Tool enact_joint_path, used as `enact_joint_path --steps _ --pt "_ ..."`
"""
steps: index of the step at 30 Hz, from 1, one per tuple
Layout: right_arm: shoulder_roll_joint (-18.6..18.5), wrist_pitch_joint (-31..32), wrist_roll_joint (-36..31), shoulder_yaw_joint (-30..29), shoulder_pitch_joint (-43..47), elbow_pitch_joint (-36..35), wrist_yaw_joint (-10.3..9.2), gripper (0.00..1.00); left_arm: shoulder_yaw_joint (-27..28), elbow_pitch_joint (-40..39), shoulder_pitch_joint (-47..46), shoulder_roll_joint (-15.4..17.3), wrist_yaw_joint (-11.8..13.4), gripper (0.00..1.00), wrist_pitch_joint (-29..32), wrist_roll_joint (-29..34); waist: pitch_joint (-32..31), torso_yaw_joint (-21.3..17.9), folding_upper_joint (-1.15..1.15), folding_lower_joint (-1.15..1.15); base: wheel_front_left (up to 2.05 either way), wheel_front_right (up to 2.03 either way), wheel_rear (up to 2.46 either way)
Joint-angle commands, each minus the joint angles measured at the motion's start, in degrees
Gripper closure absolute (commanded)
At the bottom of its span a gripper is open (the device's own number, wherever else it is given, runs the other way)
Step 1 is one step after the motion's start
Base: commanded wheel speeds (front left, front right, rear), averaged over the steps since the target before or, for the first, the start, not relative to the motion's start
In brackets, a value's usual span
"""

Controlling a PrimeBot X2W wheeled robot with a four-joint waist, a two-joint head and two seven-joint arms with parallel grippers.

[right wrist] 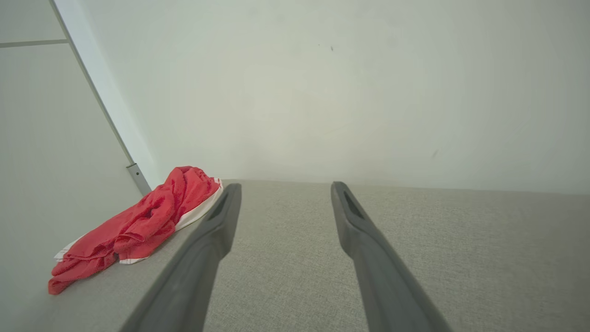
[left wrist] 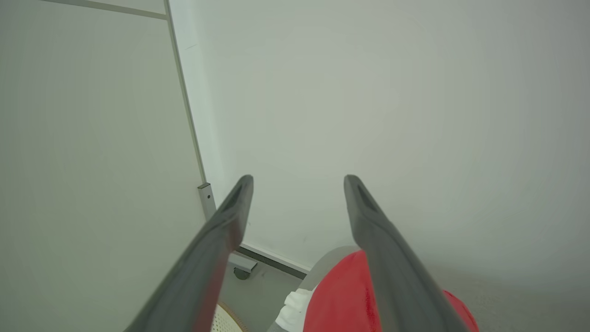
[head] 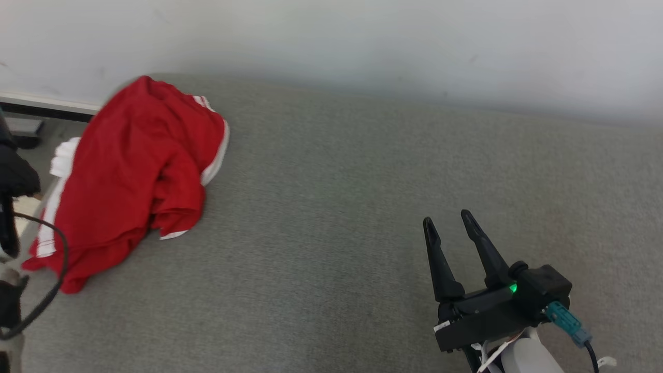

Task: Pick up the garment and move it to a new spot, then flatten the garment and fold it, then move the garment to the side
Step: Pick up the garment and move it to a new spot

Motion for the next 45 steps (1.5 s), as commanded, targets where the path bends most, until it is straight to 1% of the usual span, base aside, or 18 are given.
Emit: enact_joint_path --steps 1,5,7,9,15,18,22,26,28,31,33,36,37,38,42,45 --pt "-0.2 0.0 0.4 0.1 -1.1 -0.3 0.19 0.0 -0.1 0.9 -1.5 0.7 -0.4 0.0 0.4 0.1 12.2 -12.2 -0.01 -0.01 0.0 0.0 0.0" --pt "-0.1 0.0 0.9 0.5 -2.7 -1.6 0.19 0.0 -0.7 4.7 -6.6 3.0 -1.3 0.0 2.5 0.1 14.7 -14.7 -0.01 -0.01 0.0 0.0 0.0" --pt "-0.1 0.0 1.0 0.5 -2.9 -1.9 0.19 0.0 -0.7 7.0 -8.1 3.3 -2.0 0.0 3.8 -0.8 15.4 -15.5 -0.01 -0.01 0.0 0.0 0.0" --pt "-0.1 0.0 1.2 0.6 -3.1 -2.0 0.19 0.0 -1.1 8.8 -9.5 4.2 -2.3 0.0 4.8 -0.9 15.8 -16.1 -0.01 -0.01 0.0 0.0 0.0" --pt "-0.1 0.0 1.0 0.4 -3.3 -2.0 0.2 0.0 -2.1 14.7 -11.7 5.5 -3.2 0.0 7.6 -1.4 15.8 -16.8 -0.01 -0.01 0.0 0.0 0.0" --pt "-0.1 0.0 0.9 0.3 -3.3 -1.9 0.19 0.0 -2.2 18.4 -11.9 6.1 -3.4 0.0 10.9 -2.1 15.6 -17.0 -0.01 -0.01 0.0 0.0 0.0" --pt "-0.1 0.0 0.8 0.3 -3.1 -2.0 0.19 0.0 -2.4 21.0 -12.6 7.2 -3.6 0.0 12.3 -2.2 15.6 -17.3 -0.01 -0.01 0.0 0.0 0.0" --pt "-0.1 0.0 0.7 0.2 -2.7 -2.2 0.19 0.0 -3.2 25.4 -13.2 8.0 -2.5 0.0 17.2 -1.8 15.9 -17.7 -0.01 -0.01 0.0 0.0 0.0" --pt "-0.1 0.0 0.7 0.2 -2.7 -2.3 0.2 0.0 -4.1 27.3 -13.4 8.9 -1.9 0.0 19.8 -0.9 16.2 -17.9 -0.01 -0.01 0.0 0.0 0.0" --pt "-0.1 0.0 0.9 0.0 -2.8 -2.3 0.19 0.0 -3.7 29.3 -14.6 8.3 -1.3 0.0 22.3 -1.9 16.3 -18.1 -0.01 -0.01 0.0 0.0 0.0" --pt "-0.1 0.0 0.9 -0.1 -2.8 -2.1 0.19 0.0 -4.1 30.5 -14.7 8.5 -0.8 0.0 24.0 -1.8 16.2 -18.1 -0.01 -0.01 0.0 0.0 0.0" --pt "-0.1 0.0 0.8 -0.1 -2.9 -1.8 0.2 0.0 -4.4 31.2 -15.1 8.8 -0.2 0.0 24.3 -1.8 15.9 -18.1 -0.01 -0.01 0.0 0.0 0.0" --pt "-0.1 0.0 0.8 -0.2 -2.8 -1.7 0.19 0.0 -4.6 31.3 -15.1 8.7 -0.3 0.95 24.1 -1.7 15.7 -18.1 -0.01 -0.01 0.0 0.0 0.0" --pt "-0.1 0.0 0.8 -0.3 -2.8 -1.7 0.19 0.0 -4.8 31.0 -15.2 8.7 0.0 1.0 23.5 -1.5 15.5 -18.0 -0.01 -0.01 0.0 0.0 0.0" --pt "-0.1 0.0 0.7 -0.4 -2.4 -1.4 0.19 0.0 -5.2 30.8 -15.1 8.5 0.2 1.0 21.4 -1.5 14.5 -17.7 -0.01 -0.01 0.0 0.0 0.0" --pt "-0.1 0.0 0.7 -0.7 -2.0 -1.5 0.19 0.0 -5.3 29.1 -14.4 9.5 -0.3 1.0 15.9 -1.3 13.7 -17.3 -0.01 -0.01 0.0 0.0 0.0"
